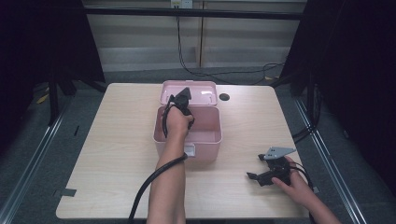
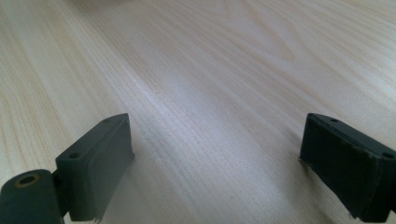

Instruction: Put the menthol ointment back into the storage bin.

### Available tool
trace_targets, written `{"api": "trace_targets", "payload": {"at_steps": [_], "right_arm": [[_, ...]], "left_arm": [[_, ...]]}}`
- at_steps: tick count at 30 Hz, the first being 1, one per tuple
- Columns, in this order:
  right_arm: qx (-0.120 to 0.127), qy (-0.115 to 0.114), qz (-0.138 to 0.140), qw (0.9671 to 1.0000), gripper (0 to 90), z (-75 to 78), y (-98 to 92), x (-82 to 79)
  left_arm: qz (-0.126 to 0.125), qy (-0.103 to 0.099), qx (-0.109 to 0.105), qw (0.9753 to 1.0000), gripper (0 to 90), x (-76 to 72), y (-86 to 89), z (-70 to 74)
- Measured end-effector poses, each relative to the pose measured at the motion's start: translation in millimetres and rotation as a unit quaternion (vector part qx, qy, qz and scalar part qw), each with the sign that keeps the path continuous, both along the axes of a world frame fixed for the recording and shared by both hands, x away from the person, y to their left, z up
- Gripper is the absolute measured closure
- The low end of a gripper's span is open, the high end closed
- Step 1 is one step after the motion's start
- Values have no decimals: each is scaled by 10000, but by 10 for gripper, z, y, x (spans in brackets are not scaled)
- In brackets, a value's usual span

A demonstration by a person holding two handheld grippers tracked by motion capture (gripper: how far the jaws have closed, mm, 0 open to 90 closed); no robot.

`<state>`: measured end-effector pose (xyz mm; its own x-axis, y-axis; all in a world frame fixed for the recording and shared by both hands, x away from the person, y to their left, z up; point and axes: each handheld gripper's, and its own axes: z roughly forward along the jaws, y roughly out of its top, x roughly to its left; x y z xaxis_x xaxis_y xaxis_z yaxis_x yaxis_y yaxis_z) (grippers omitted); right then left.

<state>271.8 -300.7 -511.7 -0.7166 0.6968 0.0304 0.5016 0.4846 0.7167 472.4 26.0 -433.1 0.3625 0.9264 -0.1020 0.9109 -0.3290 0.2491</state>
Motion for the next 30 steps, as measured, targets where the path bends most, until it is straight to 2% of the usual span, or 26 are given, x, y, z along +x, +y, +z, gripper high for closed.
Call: {"api": "trace_targets", "payload": {"at_steps": [7,22,30], "right_arm": [[3,-10,11,10000,87,-1,0,2],[3,-5,9,10000,87,-1,0,2],[2,-6,13,10000,86,-1,0,2]], "left_arm": [[-12,-18,30,10000,495,-1,9,-7],[-5,30,14,10000,413,-5,30,-17],[-40,44,84,9999,312,-19,29,31]]}}
